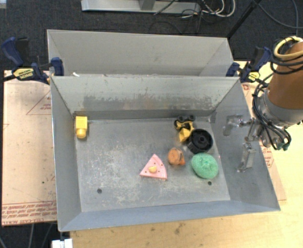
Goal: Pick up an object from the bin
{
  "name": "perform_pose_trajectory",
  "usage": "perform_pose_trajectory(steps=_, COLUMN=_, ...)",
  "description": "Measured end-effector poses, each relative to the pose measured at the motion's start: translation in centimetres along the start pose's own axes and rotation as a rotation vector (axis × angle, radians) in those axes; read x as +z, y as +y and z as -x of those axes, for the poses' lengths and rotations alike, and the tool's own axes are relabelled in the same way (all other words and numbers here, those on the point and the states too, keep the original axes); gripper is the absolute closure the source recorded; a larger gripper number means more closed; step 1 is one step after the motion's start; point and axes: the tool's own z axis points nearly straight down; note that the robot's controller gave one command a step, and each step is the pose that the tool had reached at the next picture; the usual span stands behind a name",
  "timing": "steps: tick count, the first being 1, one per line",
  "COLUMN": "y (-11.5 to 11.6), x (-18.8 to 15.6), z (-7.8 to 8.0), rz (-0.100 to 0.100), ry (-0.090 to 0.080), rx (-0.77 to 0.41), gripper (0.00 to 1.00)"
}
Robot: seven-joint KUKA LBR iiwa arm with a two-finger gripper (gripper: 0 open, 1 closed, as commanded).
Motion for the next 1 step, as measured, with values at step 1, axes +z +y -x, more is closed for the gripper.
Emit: perform_pose_trajectory(steps=1, y=0.07, x=-0.46, z=0.14, rz=-0.002, ry=-0.008, rx=-0.003, gripper=0.00)
